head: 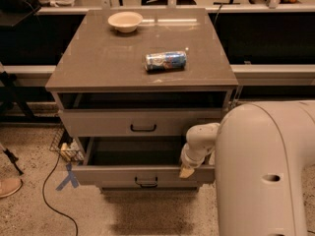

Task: Open middle drawer

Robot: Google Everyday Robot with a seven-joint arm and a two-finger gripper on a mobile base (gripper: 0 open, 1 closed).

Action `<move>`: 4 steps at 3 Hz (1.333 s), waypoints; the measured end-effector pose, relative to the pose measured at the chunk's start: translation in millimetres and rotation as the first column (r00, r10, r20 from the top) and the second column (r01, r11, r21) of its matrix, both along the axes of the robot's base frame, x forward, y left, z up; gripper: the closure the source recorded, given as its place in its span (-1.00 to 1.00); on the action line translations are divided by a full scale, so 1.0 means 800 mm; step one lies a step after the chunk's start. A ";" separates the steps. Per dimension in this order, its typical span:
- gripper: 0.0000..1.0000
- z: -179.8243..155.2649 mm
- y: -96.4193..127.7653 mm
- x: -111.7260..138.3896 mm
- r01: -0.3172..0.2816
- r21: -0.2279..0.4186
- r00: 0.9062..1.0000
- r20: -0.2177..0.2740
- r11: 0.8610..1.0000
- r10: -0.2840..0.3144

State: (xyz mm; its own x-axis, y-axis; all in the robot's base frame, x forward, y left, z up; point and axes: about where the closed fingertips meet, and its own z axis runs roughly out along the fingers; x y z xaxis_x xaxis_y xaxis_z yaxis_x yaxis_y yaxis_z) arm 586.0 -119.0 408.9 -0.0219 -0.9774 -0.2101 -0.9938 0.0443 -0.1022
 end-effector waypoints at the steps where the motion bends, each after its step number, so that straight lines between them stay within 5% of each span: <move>1: 1.00 -0.008 -0.011 -0.028 0.025 0.049 0.999 0.023 0.998 -0.026; 3: 1.00 -0.015 -0.013 -0.045 0.041 0.076 0.999 0.028 0.996 -0.043; 4: 0.62 -0.011 -0.012 -0.045 0.041 0.076 0.999 0.028 0.996 -0.043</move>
Offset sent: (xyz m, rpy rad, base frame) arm -0.2139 -0.0745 -0.0730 0.4611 -0.1545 -0.2851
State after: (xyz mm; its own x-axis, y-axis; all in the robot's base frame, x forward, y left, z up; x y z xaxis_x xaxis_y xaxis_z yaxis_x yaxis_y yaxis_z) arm 550.0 -128.3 400.4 -0.0550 -0.9571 -0.2846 -0.9875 0.0944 -0.1266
